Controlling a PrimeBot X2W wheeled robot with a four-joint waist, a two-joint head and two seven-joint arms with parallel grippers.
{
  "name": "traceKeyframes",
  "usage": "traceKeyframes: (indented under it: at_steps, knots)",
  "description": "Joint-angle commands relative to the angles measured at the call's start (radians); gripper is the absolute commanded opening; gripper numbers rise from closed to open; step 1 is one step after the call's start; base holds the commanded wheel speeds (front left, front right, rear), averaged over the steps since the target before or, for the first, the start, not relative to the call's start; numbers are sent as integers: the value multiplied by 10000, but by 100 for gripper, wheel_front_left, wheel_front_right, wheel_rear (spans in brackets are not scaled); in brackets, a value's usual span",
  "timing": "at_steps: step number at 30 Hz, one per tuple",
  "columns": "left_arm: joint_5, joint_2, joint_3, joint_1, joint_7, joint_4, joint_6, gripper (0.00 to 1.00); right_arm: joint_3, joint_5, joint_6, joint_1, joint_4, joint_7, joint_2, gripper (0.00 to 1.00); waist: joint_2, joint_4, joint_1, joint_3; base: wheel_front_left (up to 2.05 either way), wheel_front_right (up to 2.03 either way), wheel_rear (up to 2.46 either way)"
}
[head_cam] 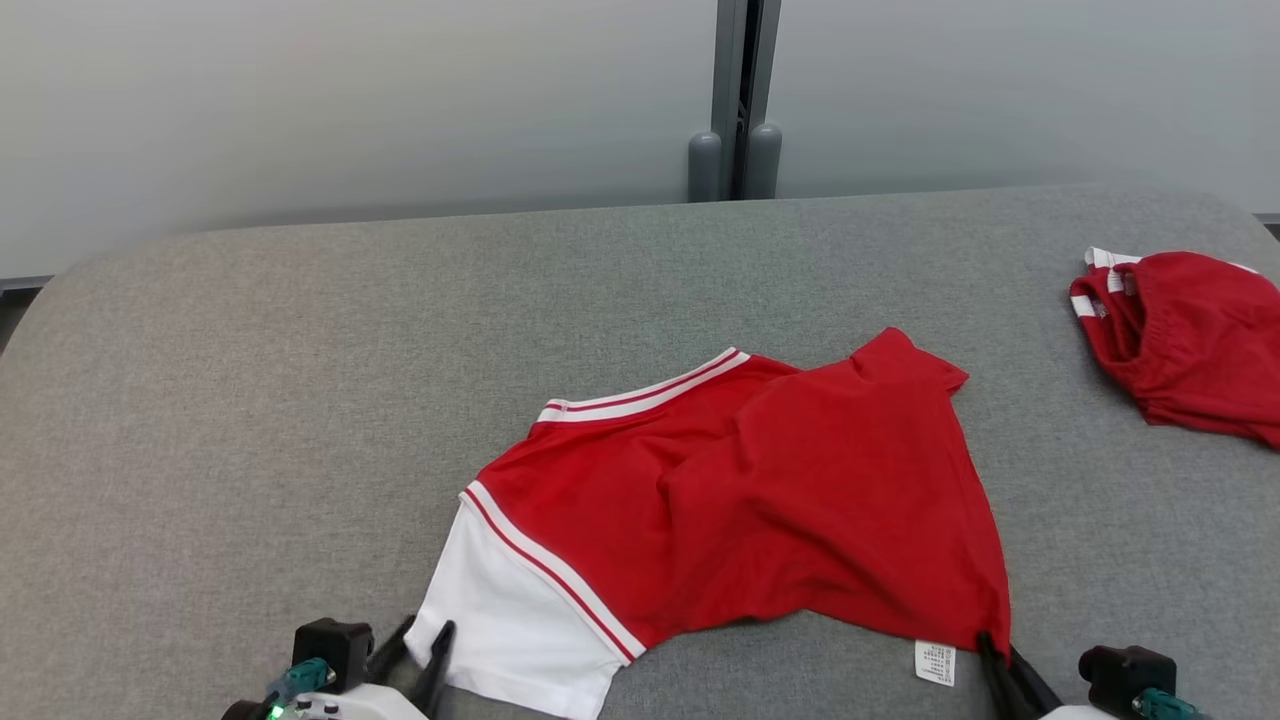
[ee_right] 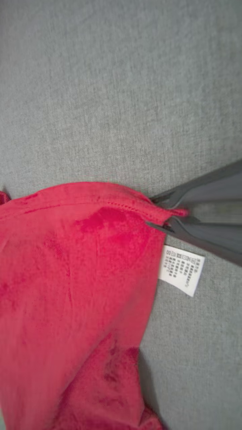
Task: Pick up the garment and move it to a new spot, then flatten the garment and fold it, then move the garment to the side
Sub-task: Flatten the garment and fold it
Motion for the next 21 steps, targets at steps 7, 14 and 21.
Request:
traceKeyframes:
  at_steps: [7, 14, 21]
  knots:
    - [-1059, 216, 56, -271, -218, -692, -28, 0, -126, 115, -1, -272, -1087, 2, -382, 0, -1, -48, 0, -122, 0, 0, 0]
    - [-1780, 442, 219, -1304, -195, -2145, -29, 0, 436, 269, -1, -1445, -1983, 1, -875, 0, -1, -168, 0, 269, 0, 0, 0]
    - [-2547, 929, 326, -4639, 1093, -3178, -30, 0, 1057, 897, -1, -4694, -2165, 217, -1513, 0, -1, -355, 0, 1469, 0, 0, 0]
